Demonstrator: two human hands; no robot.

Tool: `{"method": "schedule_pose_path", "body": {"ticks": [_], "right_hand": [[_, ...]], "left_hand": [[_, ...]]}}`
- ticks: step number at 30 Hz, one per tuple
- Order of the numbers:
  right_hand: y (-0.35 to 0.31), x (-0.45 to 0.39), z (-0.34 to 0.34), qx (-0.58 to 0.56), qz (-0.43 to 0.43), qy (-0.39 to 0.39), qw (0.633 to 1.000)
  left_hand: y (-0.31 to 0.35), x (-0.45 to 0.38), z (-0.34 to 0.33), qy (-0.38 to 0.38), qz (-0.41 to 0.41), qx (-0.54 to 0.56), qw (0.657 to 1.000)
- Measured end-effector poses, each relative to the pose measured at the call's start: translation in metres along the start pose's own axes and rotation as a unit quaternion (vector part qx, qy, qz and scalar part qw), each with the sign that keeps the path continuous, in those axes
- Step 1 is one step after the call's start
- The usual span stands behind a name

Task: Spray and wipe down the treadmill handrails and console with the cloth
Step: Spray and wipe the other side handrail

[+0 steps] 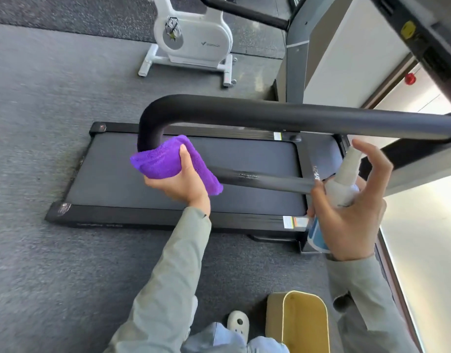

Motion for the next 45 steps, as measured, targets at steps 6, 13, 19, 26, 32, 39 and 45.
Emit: {"method": "schedule_pose_path", "body": {"ticks": [6, 13, 19, 26, 32, 39, 45], "right_hand": [[0.009, -0.002, 0.023, -0.012, -0.001, 0.001, 1.0], [0.04, 0.004, 0.053, -0.008, -0.013, 0.002, 1.0], [0.051, -0.001, 0.052, -0.021, -0.031, -0.026, 0.999], [0.041, -0.02, 0.028, -0.058, 0.009, -0.06, 0.996], [0.051, -0.023, 0.024, -0.069, 0.018, -0.06, 0.996], [0.079, -0.011, 0.055, -0.042, -0.013, -0.034, 0.998], [0.091, -0.001, 0.08, -0.02, -0.026, 0.0, 0.999]], "left_hand": [[-0.05, 0.069, -0.033, 0.026, 0.159, 0.004, 0.987], [-0.077, 0.112, -0.049, 0.018, 0.197, 0.019, 0.98], [-0.072, 0.105, -0.037, -0.007, 0.212, 0.041, 0.976], [-0.013, 0.022, -0.006, 0.052, 0.109, 0.039, 0.992], [-0.022, 0.026, -0.013, 0.064, 0.111, 0.05, 0.991], [-0.084, 0.11, -0.052, 0.054, 0.171, 0.047, 0.983], [-0.128, 0.186, -0.072, -0.045, 0.227, 0.002, 0.973]]}}
Point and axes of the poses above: each hand's wrist, its own x-axis away from the middle knuckle, its own z-axis out of the back of the hand, y = z × x, the point moved 5 cm from there along -x, towards the middle knuckle, and after that the axes turned 4 degrees about z, right-handed, at the moved point
